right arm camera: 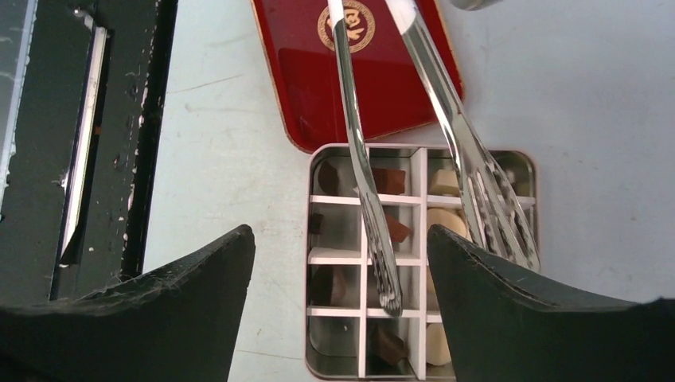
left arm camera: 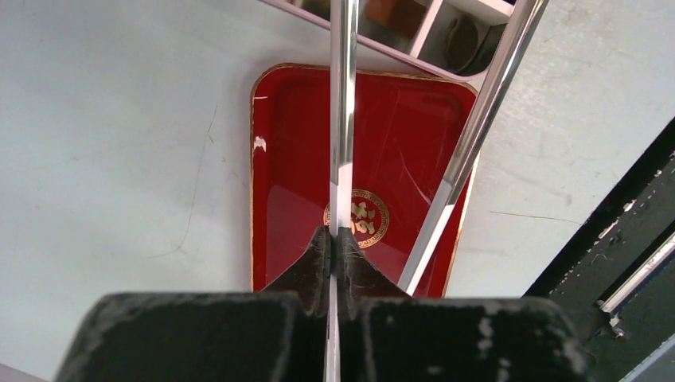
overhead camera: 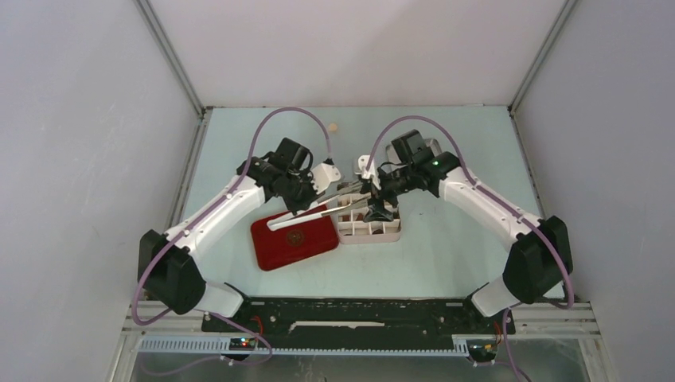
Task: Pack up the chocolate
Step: Pick up the clamp from the center of the board.
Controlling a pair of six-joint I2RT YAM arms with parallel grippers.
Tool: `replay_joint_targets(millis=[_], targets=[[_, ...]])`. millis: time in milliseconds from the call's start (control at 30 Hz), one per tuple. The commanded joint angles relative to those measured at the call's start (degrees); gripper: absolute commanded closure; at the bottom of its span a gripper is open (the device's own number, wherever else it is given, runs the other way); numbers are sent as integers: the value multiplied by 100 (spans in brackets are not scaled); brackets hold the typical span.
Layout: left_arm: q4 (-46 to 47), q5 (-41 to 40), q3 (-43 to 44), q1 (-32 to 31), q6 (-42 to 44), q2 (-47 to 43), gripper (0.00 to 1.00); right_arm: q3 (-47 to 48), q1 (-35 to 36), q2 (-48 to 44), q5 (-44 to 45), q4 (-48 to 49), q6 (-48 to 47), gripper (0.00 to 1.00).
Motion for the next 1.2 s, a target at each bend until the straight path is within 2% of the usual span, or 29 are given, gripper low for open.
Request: replay_joint_targets(millis=[0,133,267,367,400,500,600,667,767,833,967,1167], targets=[[76,300,365,-48,95,-147,100,30,119,272,96,39,-100,23],[36,293,394,-44,145,-158,100,29,116,404,119,6,-69,48],[-26,337,417,-48,222,-158,100,28,122,454,150,44,-37,82],[-92,433,461,-45,288,-168,100,28,122,486,160,75,-9,99],[-89,453,464,-48,299,-179,97,28,122,493,149,72,-4,100],[168,701,402,90,120,-374,64,30,76,490,16,-10,-84,100],[779,1560,136,609,-509,-750,38,28,-156,467,-439,-54,-45,100],[1329,2346,-149,1068,-992,-963,28,31,-394,443,-894,-68,35,100],[2111,3457,-646,1578,-1490,-1040,25,28,-793,406,-1709,-144,126,100],[2574,3728,-968,1630,-1572,-1069,3,28,-948,389,-2048,-243,93,100],[2968,3987,-1143,1610,-1657,-900,0,29,-1043,386,-2386,-312,97,100],[2817,3986,-996,1489,-1294,-523,0,31,-1076,354,-2704,-222,225,100]])
